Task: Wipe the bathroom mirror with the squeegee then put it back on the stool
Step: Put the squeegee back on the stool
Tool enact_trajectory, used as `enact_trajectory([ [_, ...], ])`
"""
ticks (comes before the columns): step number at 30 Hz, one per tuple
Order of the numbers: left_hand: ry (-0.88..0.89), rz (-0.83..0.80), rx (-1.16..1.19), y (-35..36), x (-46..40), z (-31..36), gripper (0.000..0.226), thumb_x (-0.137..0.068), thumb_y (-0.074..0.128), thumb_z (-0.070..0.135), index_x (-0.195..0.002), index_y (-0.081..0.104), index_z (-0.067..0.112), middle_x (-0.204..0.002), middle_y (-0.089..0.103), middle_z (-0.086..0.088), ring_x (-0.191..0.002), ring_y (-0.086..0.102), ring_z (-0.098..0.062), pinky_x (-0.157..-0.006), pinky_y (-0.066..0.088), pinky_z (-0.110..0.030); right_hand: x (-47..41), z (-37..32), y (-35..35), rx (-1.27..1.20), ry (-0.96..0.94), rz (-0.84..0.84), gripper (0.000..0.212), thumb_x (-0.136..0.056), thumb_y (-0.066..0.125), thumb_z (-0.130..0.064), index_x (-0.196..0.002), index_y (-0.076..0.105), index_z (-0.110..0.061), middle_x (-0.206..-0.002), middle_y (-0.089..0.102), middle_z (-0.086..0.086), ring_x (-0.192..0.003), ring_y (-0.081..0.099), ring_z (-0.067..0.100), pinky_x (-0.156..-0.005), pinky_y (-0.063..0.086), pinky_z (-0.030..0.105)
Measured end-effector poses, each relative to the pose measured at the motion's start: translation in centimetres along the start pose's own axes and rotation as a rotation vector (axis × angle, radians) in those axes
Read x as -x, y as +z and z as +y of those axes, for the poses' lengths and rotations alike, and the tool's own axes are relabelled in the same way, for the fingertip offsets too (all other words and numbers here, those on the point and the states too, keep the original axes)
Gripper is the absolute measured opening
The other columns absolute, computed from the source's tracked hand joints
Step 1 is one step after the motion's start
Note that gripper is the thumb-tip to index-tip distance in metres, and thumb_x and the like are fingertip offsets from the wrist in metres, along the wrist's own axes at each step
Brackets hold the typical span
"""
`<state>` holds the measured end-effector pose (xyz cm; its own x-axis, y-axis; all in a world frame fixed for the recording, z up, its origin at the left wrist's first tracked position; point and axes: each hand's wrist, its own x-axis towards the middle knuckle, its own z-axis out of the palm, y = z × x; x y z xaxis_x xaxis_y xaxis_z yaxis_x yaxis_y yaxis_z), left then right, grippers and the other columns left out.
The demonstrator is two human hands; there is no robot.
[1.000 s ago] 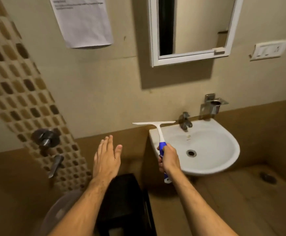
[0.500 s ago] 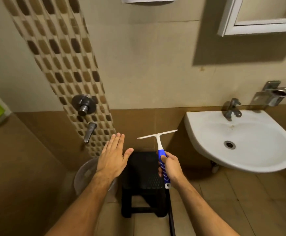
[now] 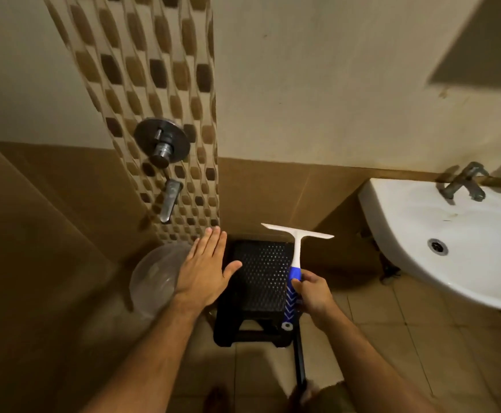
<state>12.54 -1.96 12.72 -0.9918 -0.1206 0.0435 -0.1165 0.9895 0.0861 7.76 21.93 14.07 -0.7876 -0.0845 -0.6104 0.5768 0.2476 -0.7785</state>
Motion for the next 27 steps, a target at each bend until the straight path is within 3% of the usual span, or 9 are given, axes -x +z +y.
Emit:
enact_trajectory([
  [6, -0.051, -0.097, 0.075, 4.4, -0.9, -0.7, 0.077, -0.093, 0.005, 0.063, -0.151, 0.005, 0.013, -0.157, -0.005, -0.005, -0.141, -0.014, -0.016, -0.116, 0.001, -0.036, -4.4, 2.8, -0.2, 0.057, 0.076, 0.026, 0.026, -0.095, 0.048, 0.0, -0.106, 0.067, -0.015, -0.109, 0.07, 0.018, -0.103, 0.066, 0.036, -0.094, 0.052, 0.055],
  [11, -0.06, -0.109, 0.097, 6.8, -2.1, -0.1, 0.075, -0.094, 0.01, 0.063, -0.151, 0.011, 0.014, -0.157, -0.003, -0.006, -0.142, -0.012, -0.018, -0.116, 0.007, -0.039, -9.3, 4.2, 0.0, 0.135, 0.158, -0.024, 0.029, -0.096, 0.05, -0.005, -0.117, 0.066, -0.017, -0.107, 0.071, 0.012, -0.097, 0.068, 0.031, -0.084, 0.056, 0.045],
  [17, -0.08, -0.212, 0.048, 11.3, -4.6, -1.2, 0.073, -0.094, 0.009, 0.063, -0.15, 0.019, 0.016, -0.157, 0.0, -0.008, -0.143, -0.009, -0.023, -0.115, 0.011, -0.045, -17.1, 5.4, 1.8, 0.228, 0.24, -0.135, 0.023, -0.095, 0.051, -0.002, -0.097, 0.067, -0.018, -0.102, 0.071, 0.016, -0.085, 0.068, 0.026, -0.066, 0.057, 0.038],
  [20, -0.147, -0.231, 0.08, 13.9, -5.7, -1.0, 0.071, -0.095, 0.011, 0.062, -0.148, 0.026, 0.017, -0.157, 0.002, -0.01, -0.143, -0.005, -0.026, -0.113, 0.01, -0.046, -21.1, 6.9, 2.3, 0.31, 0.27, -0.194, 0.018, -0.093, 0.053, -0.001, -0.105, 0.065, -0.009, -0.104, 0.069, 0.019, -0.09, 0.067, 0.029, -0.082, 0.058, 0.05],
  [27, -0.204, -0.257, 0.17, 19.2, -8.1, 1.9, 0.069, -0.094, 0.02, 0.06, -0.147, 0.029, 0.017, -0.156, 0.009, -0.011, -0.143, 0.0, -0.025, -0.113, 0.015, -0.046, -28.0, 10.6, 3.3, 0.411, 0.278, -0.21, 0.024, -0.091, 0.057, -0.002, -0.113, 0.067, -0.006, -0.104, 0.072, 0.018, -0.095, 0.069, 0.034, -0.089, 0.054, 0.053],
])
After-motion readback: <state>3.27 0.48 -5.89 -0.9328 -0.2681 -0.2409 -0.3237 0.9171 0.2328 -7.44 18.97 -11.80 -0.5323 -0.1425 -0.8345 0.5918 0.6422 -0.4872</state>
